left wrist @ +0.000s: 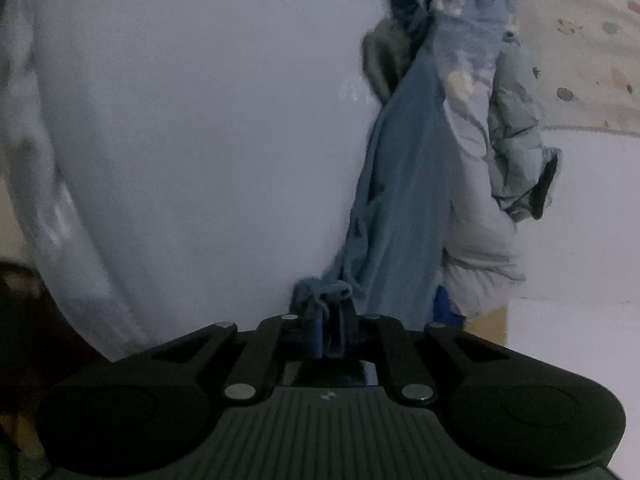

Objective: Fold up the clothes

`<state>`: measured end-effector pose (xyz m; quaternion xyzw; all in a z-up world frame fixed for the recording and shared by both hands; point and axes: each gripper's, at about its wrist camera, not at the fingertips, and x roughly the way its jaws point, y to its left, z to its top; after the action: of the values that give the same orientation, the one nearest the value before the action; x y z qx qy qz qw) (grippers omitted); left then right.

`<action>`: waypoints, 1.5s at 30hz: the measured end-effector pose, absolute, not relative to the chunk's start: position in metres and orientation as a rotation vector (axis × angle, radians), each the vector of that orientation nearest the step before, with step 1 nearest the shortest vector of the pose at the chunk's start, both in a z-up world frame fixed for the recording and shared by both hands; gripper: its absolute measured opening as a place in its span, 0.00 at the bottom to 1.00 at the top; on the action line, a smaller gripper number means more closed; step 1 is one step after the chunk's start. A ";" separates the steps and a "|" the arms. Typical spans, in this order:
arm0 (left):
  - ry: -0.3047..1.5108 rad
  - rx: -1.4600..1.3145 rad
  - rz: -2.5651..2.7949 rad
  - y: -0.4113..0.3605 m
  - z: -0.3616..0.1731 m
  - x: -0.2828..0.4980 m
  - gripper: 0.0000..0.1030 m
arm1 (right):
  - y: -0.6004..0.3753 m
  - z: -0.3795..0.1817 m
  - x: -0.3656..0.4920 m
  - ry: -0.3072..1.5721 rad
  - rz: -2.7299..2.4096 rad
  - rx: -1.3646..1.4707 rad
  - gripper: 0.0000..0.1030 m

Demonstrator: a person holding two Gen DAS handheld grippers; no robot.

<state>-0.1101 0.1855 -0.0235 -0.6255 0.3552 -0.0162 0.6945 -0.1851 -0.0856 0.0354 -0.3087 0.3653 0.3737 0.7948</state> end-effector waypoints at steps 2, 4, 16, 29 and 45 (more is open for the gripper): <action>0.759 -1.343 -0.001 0.196 -0.009 -0.123 0.08 | -0.084 0.039 -0.189 0.771 0.810 -0.668 0.07; 0.722 -1.280 0.021 0.203 0.007 -0.137 0.07 | -0.081 0.044 -0.193 0.753 0.829 -0.665 0.07; 0.573 -1.096 0.294 0.180 0.034 -0.218 0.07 | -0.048 0.041 -0.214 0.740 0.930 -0.760 0.08; 0.676 -1.059 0.558 0.206 0.017 -0.215 0.07 | -0.020 0.023 -0.260 0.856 1.115 -0.743 0.16; 0.402 -1.002 0.509 0.261 0.092 -0.183 0.75 | -0.143 0.123 -0.181 0.822 0.698 -0.278 0.64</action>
<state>-0.1829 0.2611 0.0920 -0.4719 0.1892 0.2398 0.8270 -0.1809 -0.1426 0.1227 -0.1319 0.3899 0.3313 0.8490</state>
